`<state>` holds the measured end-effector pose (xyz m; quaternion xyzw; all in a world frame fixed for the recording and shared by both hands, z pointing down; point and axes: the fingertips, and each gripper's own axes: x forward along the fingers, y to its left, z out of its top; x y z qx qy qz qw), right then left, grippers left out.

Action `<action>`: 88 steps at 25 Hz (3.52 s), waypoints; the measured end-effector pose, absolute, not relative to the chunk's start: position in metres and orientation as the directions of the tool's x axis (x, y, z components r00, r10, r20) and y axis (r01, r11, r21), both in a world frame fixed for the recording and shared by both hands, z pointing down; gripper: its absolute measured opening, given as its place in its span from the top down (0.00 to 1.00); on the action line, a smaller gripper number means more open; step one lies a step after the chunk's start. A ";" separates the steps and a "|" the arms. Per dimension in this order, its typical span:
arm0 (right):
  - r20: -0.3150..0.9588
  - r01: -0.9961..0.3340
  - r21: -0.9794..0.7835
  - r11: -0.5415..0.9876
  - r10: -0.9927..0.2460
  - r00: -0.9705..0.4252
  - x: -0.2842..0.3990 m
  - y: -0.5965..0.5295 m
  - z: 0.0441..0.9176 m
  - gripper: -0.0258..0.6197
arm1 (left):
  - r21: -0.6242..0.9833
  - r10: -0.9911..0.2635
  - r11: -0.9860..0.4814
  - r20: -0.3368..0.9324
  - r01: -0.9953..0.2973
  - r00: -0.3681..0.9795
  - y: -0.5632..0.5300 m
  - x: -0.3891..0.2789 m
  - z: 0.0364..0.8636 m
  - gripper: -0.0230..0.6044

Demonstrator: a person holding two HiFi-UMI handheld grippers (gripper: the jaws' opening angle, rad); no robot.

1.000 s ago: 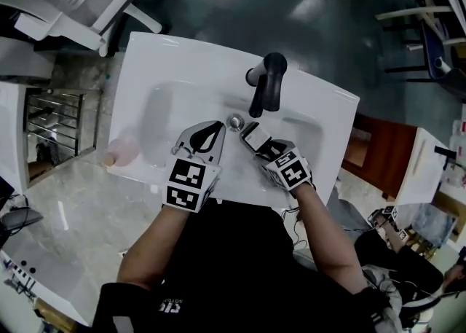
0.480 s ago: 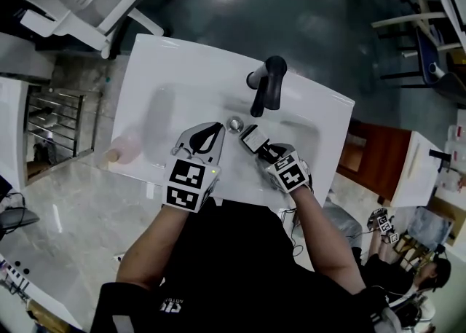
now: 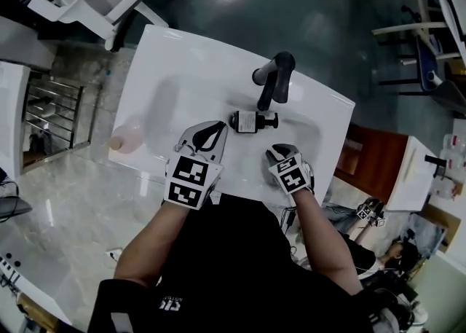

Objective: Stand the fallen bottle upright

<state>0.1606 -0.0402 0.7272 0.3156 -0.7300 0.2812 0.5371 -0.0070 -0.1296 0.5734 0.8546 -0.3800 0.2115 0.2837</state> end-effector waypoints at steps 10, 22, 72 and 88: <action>0.922 -0.511 0.184 0.840 -0.328 -0.207 0.141 -0.110 0.717 0.76 | 0.290 -0.563 -0.517 0.594 -0.805 0.575 -0.118 -0.031 0.572 0.92; 0.972 -0.504 0.038 0.863 -0.149 -0.181 0.127 -0.092 0.742 0.86 | 0.259 -0.598 -0.493 0.592 -0.831 0.540 -0.103 -0.045 0.545 0.92; 0.974 -0.418 0.115 0.901 -0.185 -0.129 0.099 -0.082 0.671 0.94 | 0.312 -0.692 -0.417 0.500 -0.854 0.521 -0.090 -0.097 0.512 0.92; 0.948 -0.733 0.117 0.670 -0.295 -0.117 0.181 -0.063 0.684 0.82 | 0.276 -0.368 -0.699 0.652 -0.659 0.663 -0.090 0.007 0.582 0.92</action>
